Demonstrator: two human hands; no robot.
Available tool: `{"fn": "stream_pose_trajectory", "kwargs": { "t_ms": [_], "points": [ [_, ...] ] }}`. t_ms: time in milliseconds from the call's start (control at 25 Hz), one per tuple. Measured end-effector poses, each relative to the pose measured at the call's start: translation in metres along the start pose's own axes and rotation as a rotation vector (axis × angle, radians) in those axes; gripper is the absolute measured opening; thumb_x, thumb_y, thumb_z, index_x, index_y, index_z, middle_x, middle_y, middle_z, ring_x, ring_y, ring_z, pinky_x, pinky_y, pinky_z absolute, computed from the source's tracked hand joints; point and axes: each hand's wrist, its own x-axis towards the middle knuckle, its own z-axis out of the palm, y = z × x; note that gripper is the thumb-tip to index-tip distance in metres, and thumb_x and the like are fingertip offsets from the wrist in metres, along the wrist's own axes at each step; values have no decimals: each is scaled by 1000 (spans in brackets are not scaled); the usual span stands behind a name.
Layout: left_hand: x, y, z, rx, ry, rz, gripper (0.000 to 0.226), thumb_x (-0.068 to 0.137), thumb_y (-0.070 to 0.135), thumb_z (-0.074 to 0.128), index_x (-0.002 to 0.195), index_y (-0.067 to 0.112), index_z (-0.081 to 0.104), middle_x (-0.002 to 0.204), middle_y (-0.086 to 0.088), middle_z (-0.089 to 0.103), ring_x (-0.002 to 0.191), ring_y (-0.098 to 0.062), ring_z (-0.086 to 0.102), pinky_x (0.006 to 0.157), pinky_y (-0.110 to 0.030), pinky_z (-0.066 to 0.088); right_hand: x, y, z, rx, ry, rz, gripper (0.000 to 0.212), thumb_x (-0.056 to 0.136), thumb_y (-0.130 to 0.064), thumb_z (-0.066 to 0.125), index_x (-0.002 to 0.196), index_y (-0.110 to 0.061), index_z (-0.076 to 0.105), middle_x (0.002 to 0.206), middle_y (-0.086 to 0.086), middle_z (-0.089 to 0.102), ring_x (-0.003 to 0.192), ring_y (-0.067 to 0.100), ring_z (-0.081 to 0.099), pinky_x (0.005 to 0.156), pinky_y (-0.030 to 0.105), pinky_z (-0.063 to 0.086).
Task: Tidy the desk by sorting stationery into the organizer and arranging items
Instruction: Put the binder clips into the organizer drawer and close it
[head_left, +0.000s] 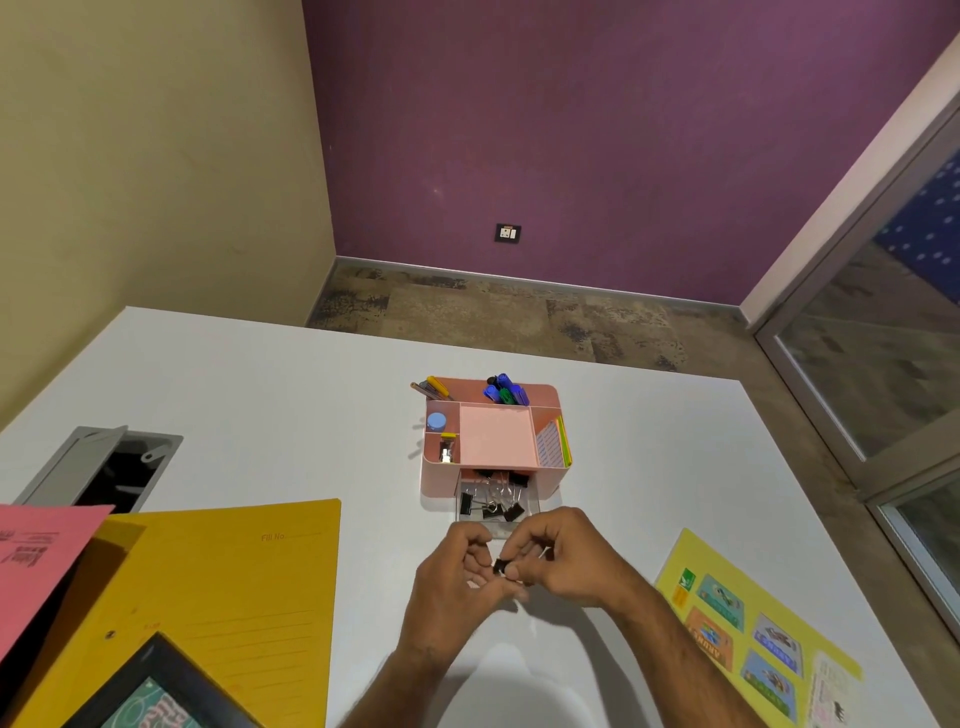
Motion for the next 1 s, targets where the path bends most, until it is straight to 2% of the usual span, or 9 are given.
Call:
{"fn": "stream_pose_trajectory", "kwargs": {
  "t_ms": [120,200,280,320,400,440,560,720,1000],
  "points": [
    [-1,-12,-12,183,17,24,66,46,61,89,82,33,42,72,10,58,65,-9,54,58,-21,48,1,-7,-3,153,137,40,22,76,-1,80,78,-23,77,73,0,74,65,11,69,64,21,55],
    [-2,-26,-20,411,89,136,55,61,72,74,80,34,39,74,15,52,68,-8,49,59,-16,38,5,-7,-6,192,301,19,26,75,-1,81,77,-27,77,74,0,75,67,12,70,66,23,56],
    [-5,-45,-26,589,111,162,44,77,72,59,101,38,48,104,15,58,97,-11,54,82,-19,40,11,-6,-6,98,419,-32,23,75,-4,81,81,-26,78,78,-6,75,71,8,70,71,22,57],
    [-7,-58,-27,679,67,137,56,82,73,49,122,34,48,131,8,53,123,-18,47,101,-27,36,15,-5,-6,8,440,-65,19,76,-6,81,84,-24,79,81,-10,75,74,7,70,73,21,57],
    [-11,-81,-27,862,-17,146,79,90,74,29,151,24,29,163,0,18,151,-22,10,120,-40,10,21,-5,-3,-194,426,-117,13,79,-12,78,89,-20,79,85,-11,75,77,6,69,78,21,57],
    [-13,-88,-27,901,-23,174,81,92,74,22,154,22,25,165,-1,9,152,-20,2,120,-43,4,24,-7,-2,-285,400,-129,13,81,-13,75,92,-19,79,89,-9,76,80,6,68,80,22,56],
    [-15,-89,-27,964,-55,179,79,92,73,21,154,23,25,164,-2,10,152,-21,7,118,-47,6,34,-11,0,-474,303,-118,15,87,-14,69,99,-16,77,100,-2,76,91,15,67,88,24,52],
    [-14,-85,-28,971,-63,158,84,88,77,17,155,26,22,164,-1,6,152,-20,4,118,-48,6,49,-11,3,-649,178,-82,19,87,-6,62,98,-15,75,102,2,73,91,20,66,86,32,56],
    [-12,-88,-27,1015,-69,151,85,87,78,22,154,25,26,164,-2,10,152,-22,8,117,-48,9,55,-5,7,-772,132,-69,25,88,-6,60,104,-17,74,106,3,73,94,21,66,85,30,56]
  ]
}}
